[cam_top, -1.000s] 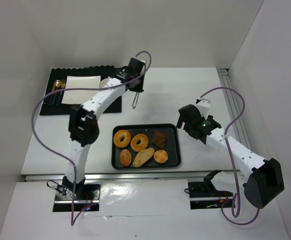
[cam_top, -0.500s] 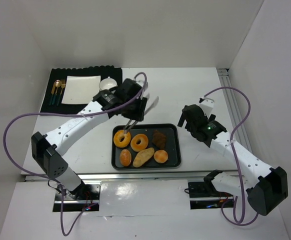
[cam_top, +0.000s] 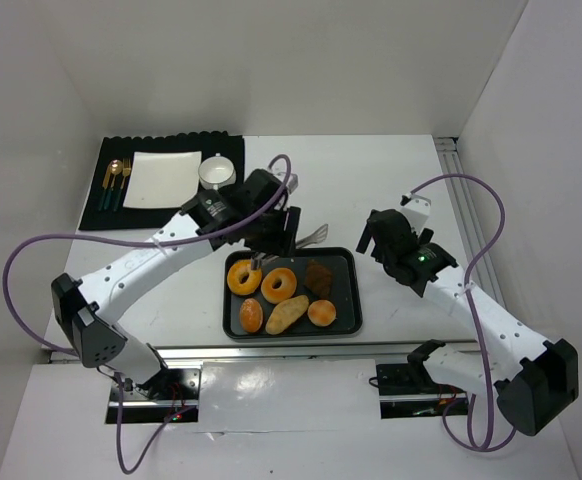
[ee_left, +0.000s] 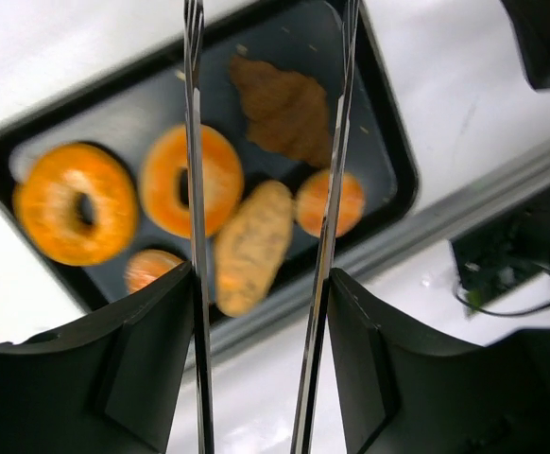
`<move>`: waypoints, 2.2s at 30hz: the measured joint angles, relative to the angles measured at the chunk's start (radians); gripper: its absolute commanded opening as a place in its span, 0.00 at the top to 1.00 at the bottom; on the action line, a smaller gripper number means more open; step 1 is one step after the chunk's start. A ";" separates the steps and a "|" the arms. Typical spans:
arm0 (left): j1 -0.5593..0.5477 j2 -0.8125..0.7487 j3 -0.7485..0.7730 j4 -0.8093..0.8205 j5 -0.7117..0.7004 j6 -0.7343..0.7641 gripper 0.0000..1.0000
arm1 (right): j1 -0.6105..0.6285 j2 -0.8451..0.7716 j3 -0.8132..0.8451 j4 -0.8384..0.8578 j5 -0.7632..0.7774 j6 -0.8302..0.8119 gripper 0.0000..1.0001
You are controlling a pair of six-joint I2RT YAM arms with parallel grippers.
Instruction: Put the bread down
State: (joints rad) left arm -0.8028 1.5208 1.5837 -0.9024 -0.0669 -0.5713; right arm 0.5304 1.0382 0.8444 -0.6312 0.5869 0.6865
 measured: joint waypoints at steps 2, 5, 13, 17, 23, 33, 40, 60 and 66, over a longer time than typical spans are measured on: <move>-0.037 0.010 0.000 0.000 0.000 -0.040 0.31 | 0.000 0.000 0.000 0.000 0.000 0.000 0.01; -0.083 0.024 -0.004 0.003 -0.003 -0.101 0.31 | 0.000 0.000 0.000 0.000 -0.001 0.000 0.01; -0.177 0.042 -0.082 0.012 -0.086 -0.278 0.30 | 0.000 -0.002 0.000 0.000 -0.001 0.000 0.01; -0.216 0.055 -0.134 0.028 -0.127 -0.351 0.30 | 0.000 -0.005 0.000 0.000 -0.001 0.000 0.01; -0.230 0.109 -0.153 0.050 -0.137 -0.397 0.31 | 0.000 -0.011 0.000 0.000 0.000 -0.011 0.01; -0.241 0.186 -0.149 0.070 -0.137 -0.404 0.34 | 0.000 -0.025 0.000 0.000 0.000 -0.017 0.01; -0.250 0.199 -0.102 0.026 -0.143 -0.405 0.33 | 0.000 -0.035 -0.002 0.000 -0.001 -0.019 0.01; -0.269 0.246 -0.042 -0.017 -0.118 -0.401 0.43 | 0.000 -0.057 -0.023 0.010 -0.019 -0.031 0.01; -0.272 0.249 -0.008 -0.064 -0.132 -0.401 0.56 | 0.000 -0.072 -0.035 0.011 -0.018 -0.031 0.01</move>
State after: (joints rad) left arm -1.0744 1.7699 1.5761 -0.9665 -0.1989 -0.9726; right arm 0.5304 0.9665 0.8089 -0.6197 0.5686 0.6556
